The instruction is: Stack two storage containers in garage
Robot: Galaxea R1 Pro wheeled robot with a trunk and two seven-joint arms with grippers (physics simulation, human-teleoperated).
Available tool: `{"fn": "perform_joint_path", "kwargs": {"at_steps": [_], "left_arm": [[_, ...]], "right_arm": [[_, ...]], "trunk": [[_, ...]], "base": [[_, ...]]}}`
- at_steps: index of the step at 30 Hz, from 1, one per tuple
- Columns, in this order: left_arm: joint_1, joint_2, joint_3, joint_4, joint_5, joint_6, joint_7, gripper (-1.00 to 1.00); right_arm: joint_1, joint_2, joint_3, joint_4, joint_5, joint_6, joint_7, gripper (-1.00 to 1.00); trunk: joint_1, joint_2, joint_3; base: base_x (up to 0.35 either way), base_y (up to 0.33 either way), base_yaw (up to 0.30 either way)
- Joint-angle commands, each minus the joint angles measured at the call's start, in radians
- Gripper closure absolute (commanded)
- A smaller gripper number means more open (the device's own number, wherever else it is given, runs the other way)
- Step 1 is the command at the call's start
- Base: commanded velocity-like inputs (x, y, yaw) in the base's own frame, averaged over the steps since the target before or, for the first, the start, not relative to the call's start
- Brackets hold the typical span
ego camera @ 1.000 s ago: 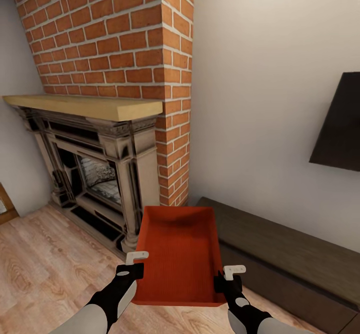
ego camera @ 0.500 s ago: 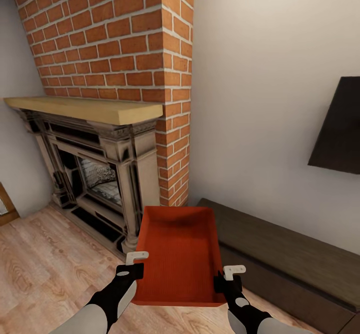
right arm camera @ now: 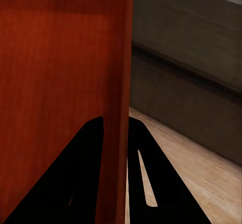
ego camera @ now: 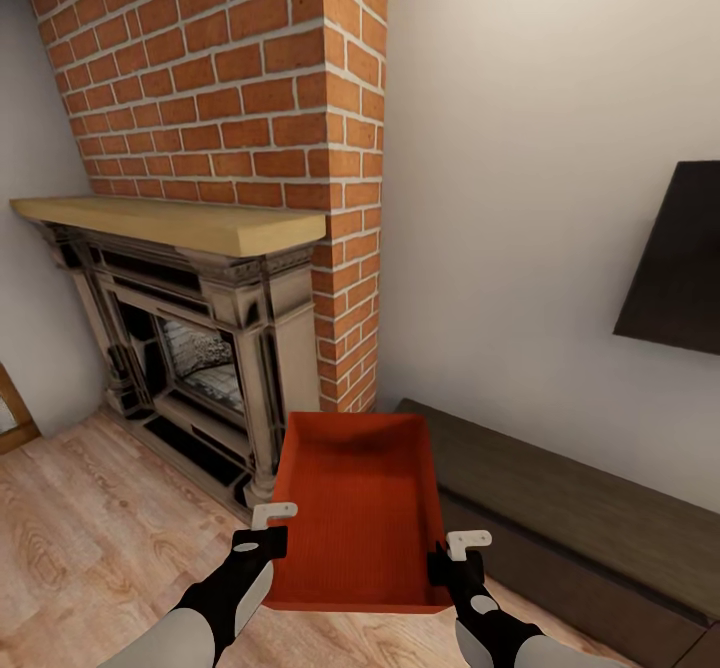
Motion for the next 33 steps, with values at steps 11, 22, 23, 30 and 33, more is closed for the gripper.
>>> {"fn": "perform_joint_path", "kwargs": {"at_steps": [11,22,23,30,33], "left_arm": [[0.000,0.001,0.002,-0.002,-0.005,0.008,0.014,1.00],[0.000,0.000,0.002,-0.003,-0.004,0.008,0.014,1.00],[0.000,-0.001,0.002,-0.004,-0.004,0.008,0.014,1.00],[0.000,0.000,0.002,-0.005,-0.004,0.008,0.014,1.00],[0.000,-0.001,0.002,-0.004,-0.004,0.008,0.014,1.00]], "right_arm": [[-0.001,0.000,-0.020,0.001,-0.016,-0.007,-0.009,1.00],[-0.001,0.000,-0.021,0.001,-0.019,-0.008,-0.010,1.00],[-0.001,0.000,-0.021,0.001,-0.019,-0.008,-0.009,1.00],[-0.001,0.000,-0.021,0.001,-0.019,-0.008,-0.009,1.00],[-0.001,0.000,-0.020,0.001,-0.019,-0.008,-0.009,1.00]], "trunk": [[-0.038,0.069,0.030],[-0.038,0.069,0.035],[-0.038,0.069,0.037],[-0.038,0.069,0.048],[-0.038,0.069,0.053]], "base": [[0.000,0.000,0.000],[0.000,0.000,0.000],[0.000,0.000,0.000],[0.000,0.000,0.000],[0.000,0.000,0.000]]}}
